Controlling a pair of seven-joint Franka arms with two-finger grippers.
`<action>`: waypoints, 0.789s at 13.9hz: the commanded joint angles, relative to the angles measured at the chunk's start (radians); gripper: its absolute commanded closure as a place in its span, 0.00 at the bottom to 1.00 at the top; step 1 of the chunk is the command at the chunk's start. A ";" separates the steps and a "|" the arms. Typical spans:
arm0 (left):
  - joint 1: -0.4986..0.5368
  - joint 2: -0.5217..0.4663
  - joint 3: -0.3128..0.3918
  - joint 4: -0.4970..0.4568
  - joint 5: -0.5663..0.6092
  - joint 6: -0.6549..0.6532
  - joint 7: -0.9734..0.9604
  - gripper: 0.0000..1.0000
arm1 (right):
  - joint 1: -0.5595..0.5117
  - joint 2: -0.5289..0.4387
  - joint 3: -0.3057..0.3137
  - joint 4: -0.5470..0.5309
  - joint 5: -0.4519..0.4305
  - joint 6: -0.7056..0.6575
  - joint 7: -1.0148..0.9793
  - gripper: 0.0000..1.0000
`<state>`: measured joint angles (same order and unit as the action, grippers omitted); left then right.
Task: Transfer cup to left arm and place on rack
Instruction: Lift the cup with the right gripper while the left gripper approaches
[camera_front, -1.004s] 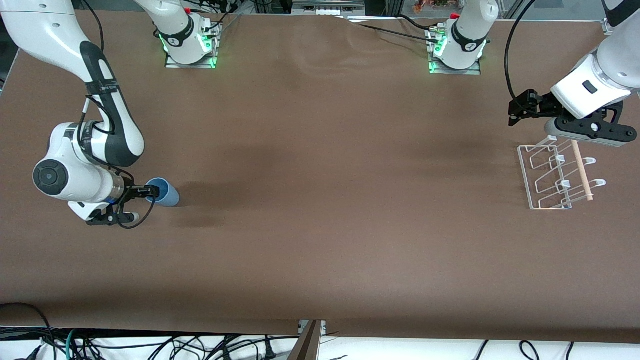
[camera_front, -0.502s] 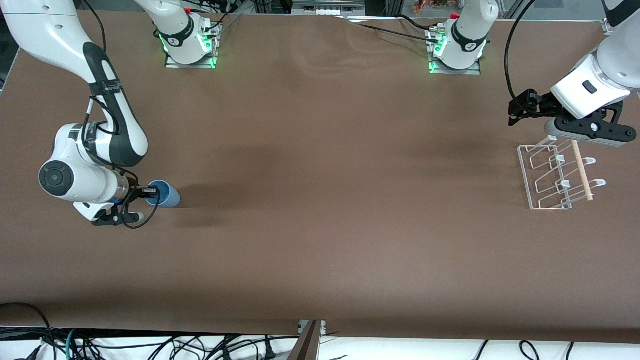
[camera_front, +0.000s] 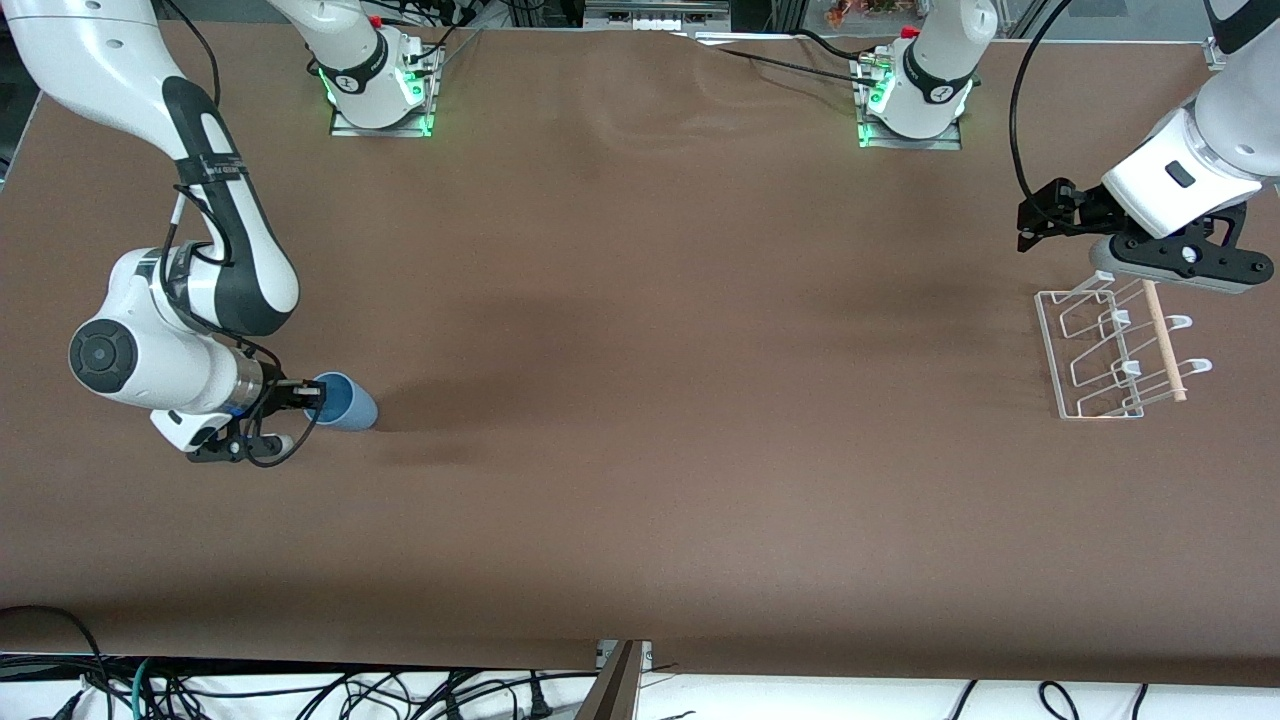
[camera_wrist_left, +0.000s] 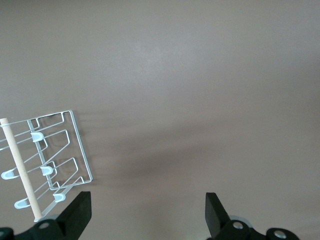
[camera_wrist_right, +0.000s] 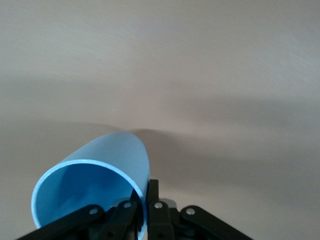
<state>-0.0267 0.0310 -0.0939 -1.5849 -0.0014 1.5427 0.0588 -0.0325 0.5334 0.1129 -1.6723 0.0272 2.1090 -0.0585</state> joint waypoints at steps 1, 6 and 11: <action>0.002 0.003 0.003 0.019 -0.006 -0.021 0.016 0.00 | 0.000 0.007 0.069 0.100 0.101 -0.078 -0.004 1.00; -0.016 0.018 -0.004 0.022 -0.006 -0.061 0.016 0.00 | 0.103 0.033 0.122 0.190 0.331 -0.069 0.105 1.00; -0.019 0.130 -0.010 0.097 -0.095 -0.056 0.156 0.00 | 0.261 0.080 0.143 0.304 0.514 -0.040 0.328 1.00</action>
<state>-0.0439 0.0914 -0.1086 -1.5784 -0.0677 1.5038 0.1455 0.1935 0.5697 0.2411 -1.4484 0.4707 2.0694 0.1933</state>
